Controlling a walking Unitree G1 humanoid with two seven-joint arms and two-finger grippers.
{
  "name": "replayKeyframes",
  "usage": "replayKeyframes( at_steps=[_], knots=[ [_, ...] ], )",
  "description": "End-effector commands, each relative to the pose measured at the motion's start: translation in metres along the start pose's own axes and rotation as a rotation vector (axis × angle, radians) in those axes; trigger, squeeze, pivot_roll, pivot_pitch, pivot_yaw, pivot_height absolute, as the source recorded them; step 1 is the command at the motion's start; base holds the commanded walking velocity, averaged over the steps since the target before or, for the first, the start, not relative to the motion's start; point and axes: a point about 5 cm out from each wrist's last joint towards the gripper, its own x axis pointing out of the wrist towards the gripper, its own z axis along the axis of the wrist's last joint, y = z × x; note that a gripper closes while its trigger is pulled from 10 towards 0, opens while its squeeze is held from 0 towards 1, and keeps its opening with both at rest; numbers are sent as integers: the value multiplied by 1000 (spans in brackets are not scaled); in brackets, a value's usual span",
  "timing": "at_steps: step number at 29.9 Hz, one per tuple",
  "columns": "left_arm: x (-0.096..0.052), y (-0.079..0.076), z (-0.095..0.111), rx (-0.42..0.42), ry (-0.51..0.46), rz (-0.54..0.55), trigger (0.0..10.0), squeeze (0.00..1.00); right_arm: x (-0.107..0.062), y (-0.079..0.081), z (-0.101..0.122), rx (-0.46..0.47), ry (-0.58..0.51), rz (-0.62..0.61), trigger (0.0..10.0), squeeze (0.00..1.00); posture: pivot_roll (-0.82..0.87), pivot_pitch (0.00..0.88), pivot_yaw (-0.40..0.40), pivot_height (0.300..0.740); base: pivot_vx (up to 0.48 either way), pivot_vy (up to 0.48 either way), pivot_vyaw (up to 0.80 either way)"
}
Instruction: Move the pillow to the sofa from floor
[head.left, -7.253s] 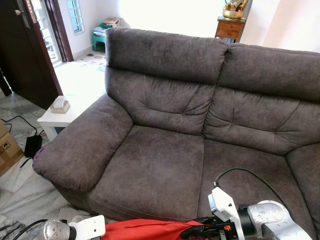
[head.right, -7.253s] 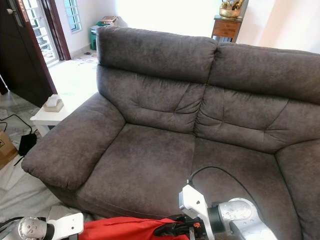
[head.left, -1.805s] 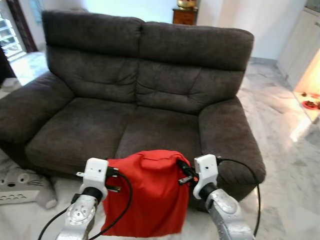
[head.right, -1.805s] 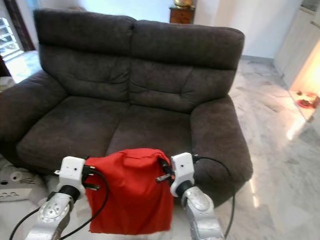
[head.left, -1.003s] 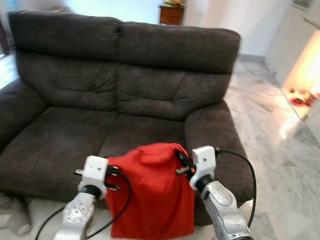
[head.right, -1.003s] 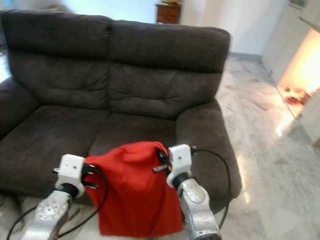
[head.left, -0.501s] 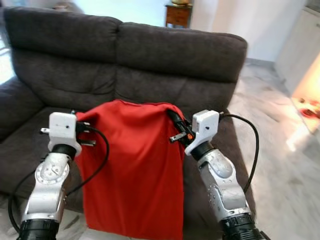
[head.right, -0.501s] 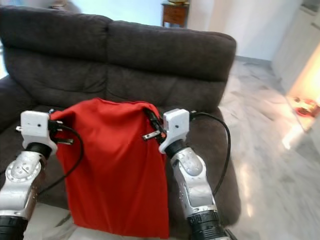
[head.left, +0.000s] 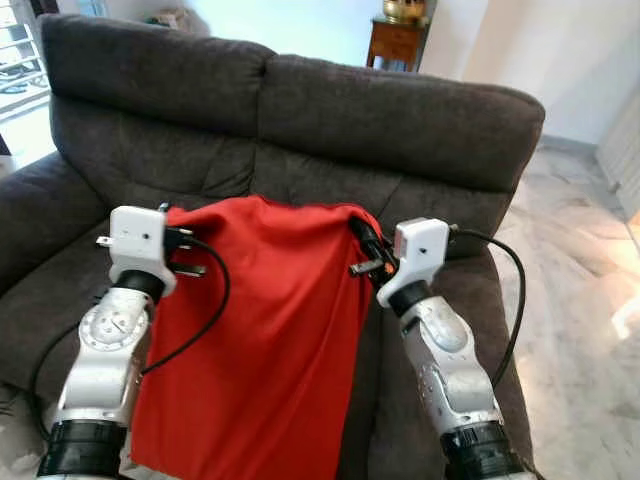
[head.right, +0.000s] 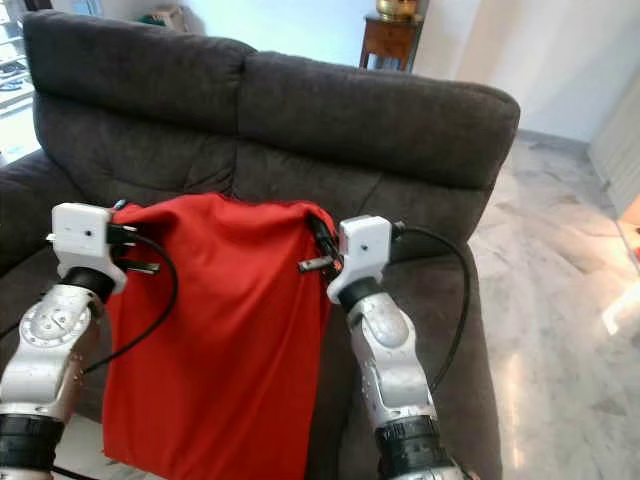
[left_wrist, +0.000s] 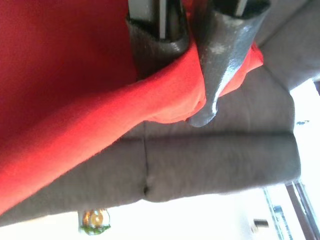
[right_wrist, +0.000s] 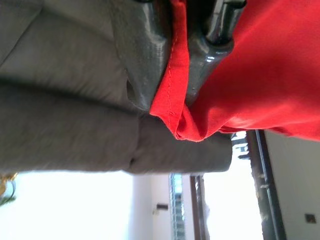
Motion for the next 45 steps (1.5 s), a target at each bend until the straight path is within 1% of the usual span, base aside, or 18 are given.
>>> replayKeyframes(
  at_steps=[1,4,5,10,11,14,15,19,20,21,25,31,34,35,38,42,44,45],
  knots=[
    [12,-5,30,8,-131,-25,10000,0,5,-16,32,-30,-148,-56,10000,0,90,0,-20,740,480,0,0],
    [19,2,45,-1,-188,2,10000,0,9,-13,51,-50,-223,-29,10000,0,93,0,-18,740,480,0,0],
    [23,3,53,3,-206,-11,10000,0,12,-18,57,-74,-244,-51,10000,0,93,0,-18,740,480,0,0],
    [25,0,56,16,-205,-52,10000,0,15,-31,57,-78,-235,-120,10000,0,91,0,-15,740,480,0,0],
    [23,-2,52,15,-196,-64,10000,0,14,-34,49,-77,-192,-137,10000,0,91,0,-15,740,379,0,0],
    [11,-19,27,29,-76,-215,10000,0,6,-35,10,-105,22,-134,10000,0,91,0,-15,740,0,0,0],
    [11,-19,27,29,-76,-215,10000,0,6,-35,10,-105,22,-134,10000,0,91,0,-15,740,0,0,0],
    [-2,-33,12,38,-15,-338,10000,0,-3,-30,-6,-91,64,-99,10000,0,98,0,-16,740,0,0,0],
    [-12,-41,-1,51,41,-403,10000,0,-9,-29,-19,-80,111,-107,10000,0,97,0,-16,740,0,0,0],
    [-12,-41,-1,51,41,-403,10000,0,-9,-29,-19,-80,111,-107,10000,0,97,0,-16,740,0,0,0],
    [-30,-48,-24,83,135,-431,10000,0,-23,-38,-41,-60,201,-197,10000,0,97,0,-17,740,0,0,0],
    [-47,-50,-40,100,213,-439,10000,0,-34,-36,-55,-59,250,-182,10000,0,97,0,-11,740,0,0,0],
    [-49,-51,-40,98,213,-438,10000,0,-32,-29,-54,-30,223,-140,10000,0,98,0,-9,740,0,0,0],
    [-48,-50,-37,102,203,-429,10000,0,-29,-21,-49,-20,177,-80,10000,0,100,0,-8,740,0,0,0],
    [-41,-45,-25,115,158,-403,10000,0,-23,-10,-32,-4,72,-9,10000,0,106,0,-10,740,0,0,0],
    [-21,-35,10,62,32,-362,10000,0,-9,-20,0,19,-94,-86,10000,0,107,0,-10,740,0,0,0],
    [-18,-33,14,60,17,-357,10000,0,-7,-21,6,14,-119,-91,10000,0,107,0,-8,740,0,0,0],
    [-12,-29,27,36,-26,-334,10000,0,-3,-26,18,2,-169,-107,10000,0,105,0,-7,740,0,0,0]
  ],
)
